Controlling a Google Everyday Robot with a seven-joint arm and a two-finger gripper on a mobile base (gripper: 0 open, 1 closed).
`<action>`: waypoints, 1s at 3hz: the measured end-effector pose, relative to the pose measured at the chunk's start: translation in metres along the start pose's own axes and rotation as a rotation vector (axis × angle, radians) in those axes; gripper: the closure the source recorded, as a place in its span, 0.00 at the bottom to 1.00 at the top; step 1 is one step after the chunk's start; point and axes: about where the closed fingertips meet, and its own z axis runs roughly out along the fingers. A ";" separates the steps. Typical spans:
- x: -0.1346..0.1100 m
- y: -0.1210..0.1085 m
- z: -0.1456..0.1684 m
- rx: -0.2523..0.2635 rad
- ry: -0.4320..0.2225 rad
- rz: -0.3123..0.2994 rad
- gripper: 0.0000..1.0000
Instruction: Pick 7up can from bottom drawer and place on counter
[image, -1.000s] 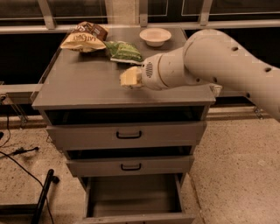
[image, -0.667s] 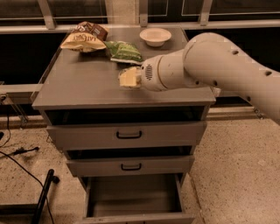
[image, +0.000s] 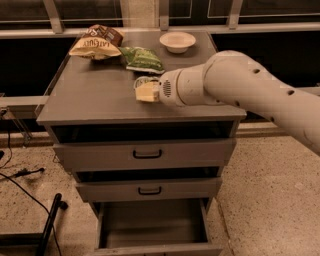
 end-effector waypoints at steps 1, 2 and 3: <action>0.002 -0.011 0.014 0.024 -0.028 -0.064 1.00; 0.003 -0.020 0.025 0.042 -0.047 -0.102 1.00; 0.008 -0.030 0.039 0.060 -0.083 -0.132 1.00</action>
Offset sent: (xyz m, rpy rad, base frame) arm 0.0378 -0.0020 -0.0338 -0.0834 -0.1519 -0.0098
